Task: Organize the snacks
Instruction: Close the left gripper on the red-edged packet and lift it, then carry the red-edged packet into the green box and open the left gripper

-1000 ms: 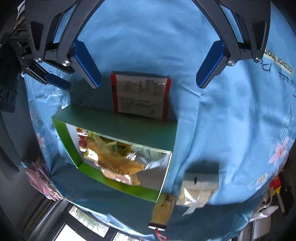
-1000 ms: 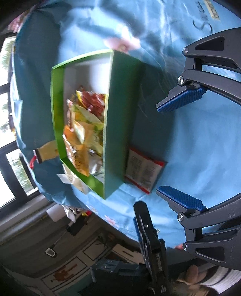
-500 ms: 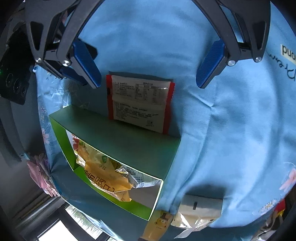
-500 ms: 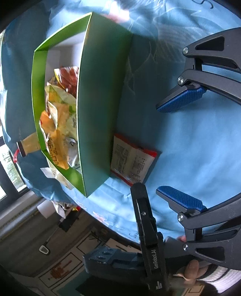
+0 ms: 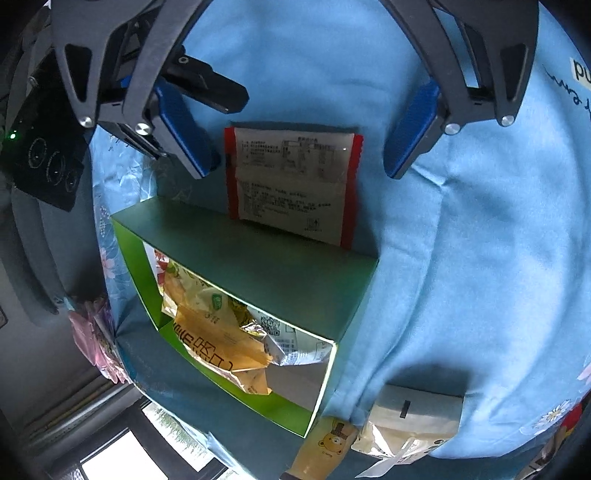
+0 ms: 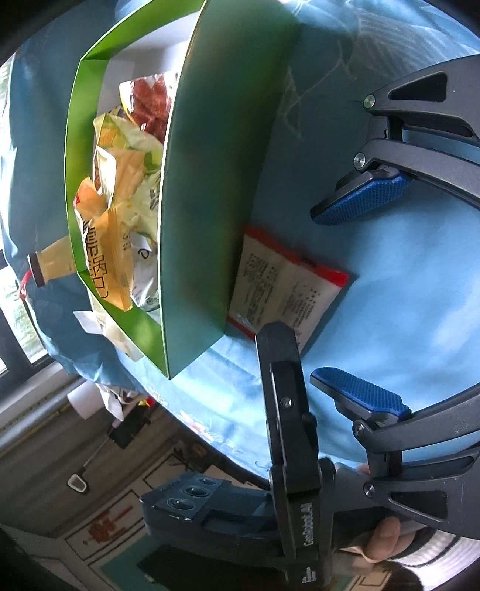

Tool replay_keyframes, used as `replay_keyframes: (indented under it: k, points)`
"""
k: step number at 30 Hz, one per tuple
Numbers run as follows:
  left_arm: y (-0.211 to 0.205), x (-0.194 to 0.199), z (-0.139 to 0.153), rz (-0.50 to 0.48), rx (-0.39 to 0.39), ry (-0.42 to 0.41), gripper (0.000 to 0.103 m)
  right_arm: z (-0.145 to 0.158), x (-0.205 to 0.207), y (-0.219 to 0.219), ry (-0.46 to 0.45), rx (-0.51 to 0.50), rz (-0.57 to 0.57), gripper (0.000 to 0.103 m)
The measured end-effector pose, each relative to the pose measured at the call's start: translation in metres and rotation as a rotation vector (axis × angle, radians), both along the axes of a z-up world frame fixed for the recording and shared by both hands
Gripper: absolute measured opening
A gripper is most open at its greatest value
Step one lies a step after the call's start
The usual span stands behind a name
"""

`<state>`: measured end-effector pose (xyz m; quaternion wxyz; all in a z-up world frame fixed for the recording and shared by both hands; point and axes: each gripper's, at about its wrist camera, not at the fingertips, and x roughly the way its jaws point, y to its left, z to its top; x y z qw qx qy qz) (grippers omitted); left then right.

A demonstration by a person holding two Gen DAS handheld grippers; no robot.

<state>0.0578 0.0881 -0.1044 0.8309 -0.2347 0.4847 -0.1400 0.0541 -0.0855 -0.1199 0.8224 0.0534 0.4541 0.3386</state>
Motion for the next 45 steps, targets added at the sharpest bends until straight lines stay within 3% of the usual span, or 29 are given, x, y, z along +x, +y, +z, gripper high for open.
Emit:
replay_keyframes:
  k: [2,5,7,10,13,16,20,24,29,45]
  points:
    - [0.002,0.0,-0.001,0.001,-0.004,-0.001,0.082,-0.001,0.002,0.002,0.0,0.004,0.005,0.078]
    - [0.002,0.001,-0.001,0.0,-0.007,-0.001,0.08,-0.002,0.005,0.004,-0.001,0.005,0.012,0.074]
    - [0.001,0.001,-0.001,-0.003,-0.01,-0.005,0.08,-0.003,0.007,0.006,-0.003,0.001,0.016,0.067]
    - [-0.002,0.001,-0.003,-0.01,-0.01,-0.002,0.058,-0.005,0.009,0.008,-0.007,-0.008,0.017,0.055]
    - [-0.003,-0.001,-0.003,-0.008,0.003,-0.01,0.056,-0.006,0.009,0.006,-0.012,-0.02,0.008,0.044]
    - [-0.001,-0.001,-0.005,0.002,0.006,-0.006,0.048,-0.007,0.011,0.002,-0.007,-0.025,-0.004,0.031]
    - [-0.004,-0.005,-0.004,-0.003,0.03,-0.008,0.037,-0.007,0.01,-0.001,-0.004,-0.009,-0.005,0.024]
    - [-0.008,-0.012,0.0,-0.003,0.041,-0.013,0.037,-0.003,0.0,0.002,-0.019,-0.006,0.018,0.018]
    - [-0.01,-0.026,0.007,-0.01,0.016,-0.028,0.037,0.005,-0.013,-0.002,-0.045,-0.002,0.021,0.018]
    - [-0.044,-0.051,0.044,-0.07,0.042,-0.111,0.037,0.034,-0.049,-0.041,-0.089,0.041,-0.023,0.018]
